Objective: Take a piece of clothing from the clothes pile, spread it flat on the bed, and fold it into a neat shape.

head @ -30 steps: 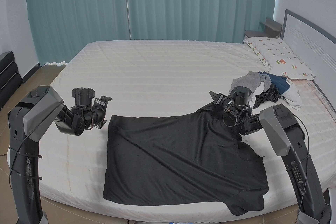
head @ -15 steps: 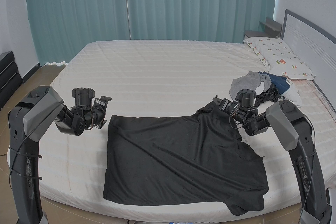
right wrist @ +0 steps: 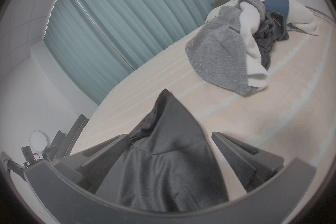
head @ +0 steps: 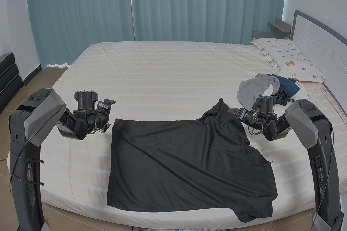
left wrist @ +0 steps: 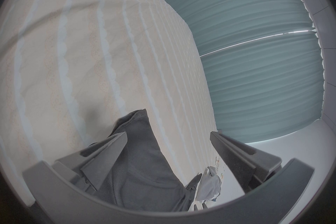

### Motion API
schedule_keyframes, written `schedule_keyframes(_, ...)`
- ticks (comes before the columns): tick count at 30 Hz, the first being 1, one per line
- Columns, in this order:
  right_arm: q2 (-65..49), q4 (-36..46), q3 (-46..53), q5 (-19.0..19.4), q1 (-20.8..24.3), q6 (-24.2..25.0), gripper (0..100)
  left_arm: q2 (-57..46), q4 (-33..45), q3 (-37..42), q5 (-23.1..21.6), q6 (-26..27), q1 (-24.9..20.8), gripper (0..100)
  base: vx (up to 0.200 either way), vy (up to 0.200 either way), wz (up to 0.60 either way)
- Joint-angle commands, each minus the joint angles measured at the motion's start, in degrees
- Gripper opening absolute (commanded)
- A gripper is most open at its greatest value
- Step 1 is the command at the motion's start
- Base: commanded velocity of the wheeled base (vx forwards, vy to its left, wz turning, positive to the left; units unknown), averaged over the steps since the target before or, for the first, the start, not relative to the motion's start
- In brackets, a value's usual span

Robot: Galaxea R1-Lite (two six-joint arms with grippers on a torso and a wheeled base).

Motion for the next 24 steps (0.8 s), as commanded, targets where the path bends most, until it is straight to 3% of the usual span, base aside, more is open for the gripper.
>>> schedule_keyframes(1, 1.78, -0.03, 0.35, 0.01, -0.26, 0.16, 100, 0.12, -0.02, -0.01, -0.08, -0.03, 0.03, 100, 0.000, 0.000, 0.00)
schedule_keyframes(12, 5.56, 0.15, -2.02, -0.34, 0.53, 0.42, 100, 0.12, -0.02, -0.01, 0.00, 0.05, -0.06, 100, 0.000, 0.000, 0.00)
schedule_keyframes(13, 6.09, 0.15, -2.73, -0.78, 0.53, 0.42, 0, 0.12, -0.02, -0.01, -0.08, 0.05, -0.06, 100, 0.000, 0.000, 0.00)
schedule_keyframes(24, 6.61, -0.91, -7.74, -3.77, -0.35, 2.44, 0, 0.21, -0.02, -0.01, 0.00, 0.05, -0.06, 100, 0.000, 0.000, 0.00)
